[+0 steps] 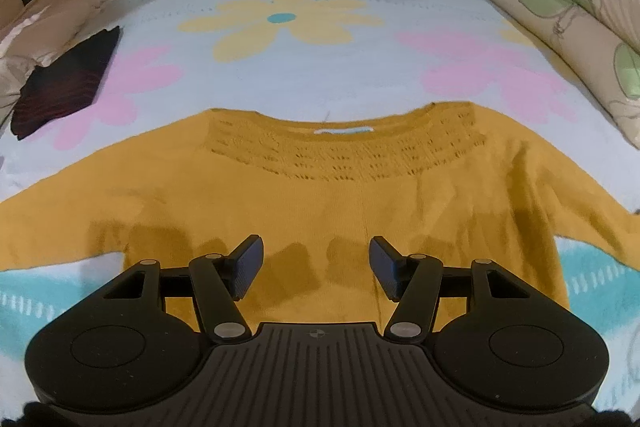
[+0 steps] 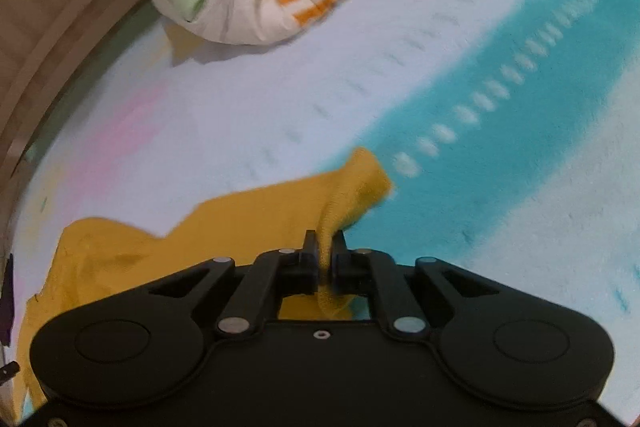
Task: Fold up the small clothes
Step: 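Grasp the sweater hem with the right gripper and lift it, then carry the hem over the body toward the collar with the right gripper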
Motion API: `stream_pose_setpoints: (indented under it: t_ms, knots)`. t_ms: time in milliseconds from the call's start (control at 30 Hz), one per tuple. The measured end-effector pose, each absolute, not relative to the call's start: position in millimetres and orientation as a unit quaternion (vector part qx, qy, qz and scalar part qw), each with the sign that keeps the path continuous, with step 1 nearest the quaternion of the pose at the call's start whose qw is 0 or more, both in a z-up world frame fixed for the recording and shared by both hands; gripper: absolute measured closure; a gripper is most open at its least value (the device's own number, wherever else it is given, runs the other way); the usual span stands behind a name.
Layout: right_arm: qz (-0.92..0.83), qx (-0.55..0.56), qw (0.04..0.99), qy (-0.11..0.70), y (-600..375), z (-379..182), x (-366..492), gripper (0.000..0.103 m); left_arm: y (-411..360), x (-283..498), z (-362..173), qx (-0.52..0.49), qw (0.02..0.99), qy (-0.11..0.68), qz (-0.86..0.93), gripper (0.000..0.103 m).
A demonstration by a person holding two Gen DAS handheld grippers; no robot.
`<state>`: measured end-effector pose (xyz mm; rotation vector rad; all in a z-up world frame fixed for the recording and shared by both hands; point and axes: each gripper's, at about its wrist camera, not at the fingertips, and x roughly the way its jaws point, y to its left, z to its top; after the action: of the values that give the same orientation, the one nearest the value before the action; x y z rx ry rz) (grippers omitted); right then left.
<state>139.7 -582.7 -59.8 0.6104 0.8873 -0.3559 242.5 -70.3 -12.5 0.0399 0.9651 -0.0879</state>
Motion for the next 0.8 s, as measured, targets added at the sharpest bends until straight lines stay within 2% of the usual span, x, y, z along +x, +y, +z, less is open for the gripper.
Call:
stream_pose_setpoints:
  t_ms: [233,467,633,800]
  knots:
    - [-0.098,0.277,0.883,0.366,-529,41,192,0.090,-37,251,1,-0.002,0.889,0.458,-0.011,0.046]
    - [0.012,0.239,0.910,0.340,-418,130,258,0.090,6,254,15,-0.028,0.896,0.443,0.025,0.046]
    - [0.096,0.211,0.910,0.343,-318,157,302,0.090,33,255,23,-0.036,0.900,0.432,0.052,0.046]
    - [0.169,0.182,0.897,0.365,-227,158,338,0.090,63,251,30,-0.062,0.900,0.427,0.067,0.046]
